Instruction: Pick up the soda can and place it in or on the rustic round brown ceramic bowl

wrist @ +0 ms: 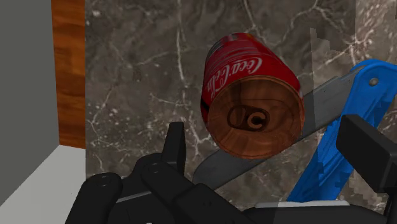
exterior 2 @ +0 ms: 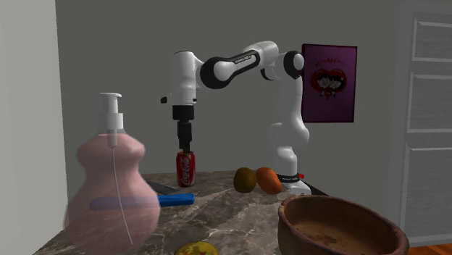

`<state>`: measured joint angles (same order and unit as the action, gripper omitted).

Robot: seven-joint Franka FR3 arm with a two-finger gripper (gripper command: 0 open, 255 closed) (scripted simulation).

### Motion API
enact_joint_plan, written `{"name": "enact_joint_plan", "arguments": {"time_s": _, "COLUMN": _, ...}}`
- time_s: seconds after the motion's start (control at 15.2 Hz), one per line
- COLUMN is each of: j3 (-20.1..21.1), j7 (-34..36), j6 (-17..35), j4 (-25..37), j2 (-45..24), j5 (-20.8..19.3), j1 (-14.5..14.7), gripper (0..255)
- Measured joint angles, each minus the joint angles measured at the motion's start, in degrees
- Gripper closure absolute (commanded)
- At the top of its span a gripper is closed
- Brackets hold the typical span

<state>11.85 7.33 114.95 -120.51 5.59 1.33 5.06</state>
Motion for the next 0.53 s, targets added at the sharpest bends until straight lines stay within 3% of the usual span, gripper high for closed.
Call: {"name": "enact_joint_plan", "arguments": {"time_s": 0.53, "j3": 0.3, "j7": 0.5, "j6": 4.9, "j4": -2.9, "j2": -2.0, "j5": -0.3, "j1": 0.2, "gripper": 0}}
